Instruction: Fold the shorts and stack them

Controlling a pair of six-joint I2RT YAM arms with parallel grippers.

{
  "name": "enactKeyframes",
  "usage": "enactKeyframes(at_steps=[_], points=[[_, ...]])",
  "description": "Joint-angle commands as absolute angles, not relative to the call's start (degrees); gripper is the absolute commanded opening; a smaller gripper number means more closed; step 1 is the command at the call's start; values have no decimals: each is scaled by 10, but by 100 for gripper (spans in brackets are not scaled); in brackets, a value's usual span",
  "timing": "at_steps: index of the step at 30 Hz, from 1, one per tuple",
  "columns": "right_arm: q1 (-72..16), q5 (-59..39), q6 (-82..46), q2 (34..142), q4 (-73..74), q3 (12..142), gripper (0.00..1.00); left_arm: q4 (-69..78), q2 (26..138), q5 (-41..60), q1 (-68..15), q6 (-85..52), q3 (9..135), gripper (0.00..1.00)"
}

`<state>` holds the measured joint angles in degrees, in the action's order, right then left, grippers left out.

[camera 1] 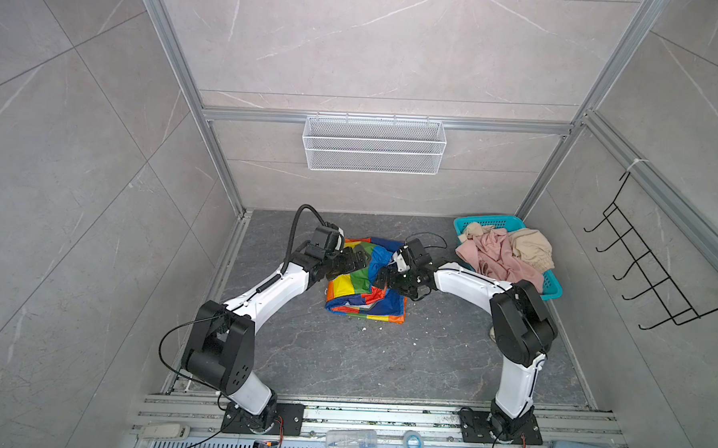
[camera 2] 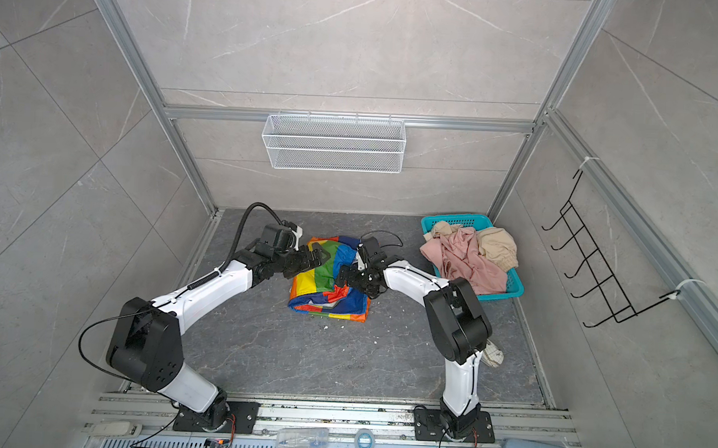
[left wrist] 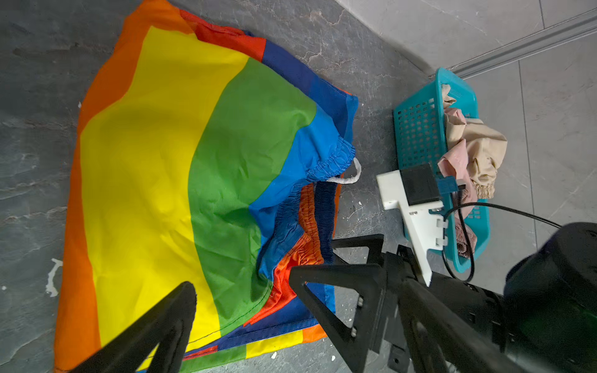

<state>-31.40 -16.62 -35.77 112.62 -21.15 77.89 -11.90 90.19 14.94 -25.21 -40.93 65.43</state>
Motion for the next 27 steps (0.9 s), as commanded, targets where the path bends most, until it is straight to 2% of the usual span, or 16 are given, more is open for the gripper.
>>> enactKeyframes(at_steps=[1, 3, 6, 9, 13, 15, 18, 22, 27], points=[[-320, -145, -354, 1154, -237, 816, 98, -68, 868, 166, -241, -438, 640, 99], [-323, -143, -353, 1170, -244, 835, 93, -59, 868, 169, -239, -446, 628, 99], [-327, -141, -352, 1180, -249, 853, 80, -46, 874, 172, -237, -465, 611, 99], [-328, -135, -344, 1179, -261, 866, 63, -21, 873, 166, -235, -485, 584, 99], [-328, -133, -334, 1156, -264, 859, 24, 0, 876, 167, -225, -508, 557, 99], [-328, -133, -332, 1137, -262, 845, 14, 1, 879, 169, -221, -511, 552, 99], [-328, -142, -333, 1100, -239, 803, 8, 1, 881, 166, -216, -518, 540, 99], [-328, -128, -335, 1063, -200, 715, 8, 7, 881, 166, -207, -527, 525, 99], [-312, -127, -347, 1068, -143, 619, 8, 12, 892, 171, -203, -530, 520, 99]])
